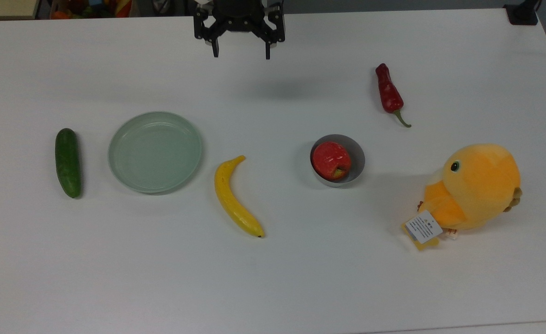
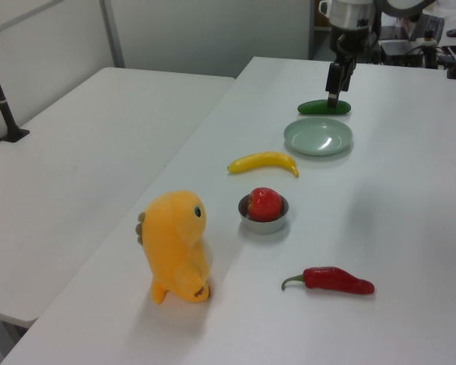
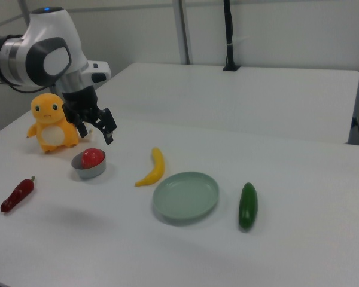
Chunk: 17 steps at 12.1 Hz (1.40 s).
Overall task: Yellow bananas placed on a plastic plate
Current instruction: 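Move the open gripper down over the yellow banana, then close the gripper on the banana's stem end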
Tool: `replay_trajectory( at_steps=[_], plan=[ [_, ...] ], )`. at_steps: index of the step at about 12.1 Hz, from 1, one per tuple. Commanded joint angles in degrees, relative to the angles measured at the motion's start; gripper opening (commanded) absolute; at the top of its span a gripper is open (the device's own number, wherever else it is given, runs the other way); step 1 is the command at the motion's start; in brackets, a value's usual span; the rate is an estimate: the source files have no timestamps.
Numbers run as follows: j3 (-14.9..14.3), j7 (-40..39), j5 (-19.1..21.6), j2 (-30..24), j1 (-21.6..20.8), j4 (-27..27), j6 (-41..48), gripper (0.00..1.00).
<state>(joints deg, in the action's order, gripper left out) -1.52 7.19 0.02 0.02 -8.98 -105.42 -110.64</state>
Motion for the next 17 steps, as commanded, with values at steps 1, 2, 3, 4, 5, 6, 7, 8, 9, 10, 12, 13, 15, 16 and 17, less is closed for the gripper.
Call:
replay_trajectory(
  at_steps=[1,2,3,4,5,6,7,8,9,10,12,13,15,16,17],
  plan=[
    [-0.2,-0.4,0.1,3.6,-0.3,-1.1,-8.5,1.0],
    [-0.2,-0.4,0.0,4.7,-0.2,-1.1,-11.9,1.0],
    [-0.2,-0.5,-0.3,6.7,-0.2,-0.5,-14.7,1.0],
    [-0.2,-1.2,-0.9,9.2,0.0,0.7,-18.3,1.0],
    [-0.2,-1.0,-1.0,11.6,0.3,2.3,-20.7,1.0],
    [-0.2,-1.1,-1.6,13.9,0.4,4.2,-20.9,1.0],
    [-0.2,-1.1,-3.2,16.3,0.4,5.8,-21.0,1.0],
    [-0.2,-1.1,-4.7,18.3,0.7,6.7,-21.1,1.0],
    [-0.2,-1.1,-5.9,20.3,0.8,8.3,-21.4,1.0],
    [-0.2,-1.2,-6.3,23.0,0.8,10.0,-21.9,1.0],
    [-0.1,-1.0,-8.9,27.4,1.8,12.2,-24.3,1.0],
    [0.1,-1.1,-10.6,28.8,2.4,13.7,-24.4,1.0],
    [0.2,-1.0,-12.5,32.0,2.6,15.6,-24.6,1.0],
    [0.2,-1.0,-12.9,33.1,2.7,16.2,-24.6,1.0],
    [0.2,-1.0,-13.2,33.6,2.8,16.3,-24.7,1.0]
  ],
)
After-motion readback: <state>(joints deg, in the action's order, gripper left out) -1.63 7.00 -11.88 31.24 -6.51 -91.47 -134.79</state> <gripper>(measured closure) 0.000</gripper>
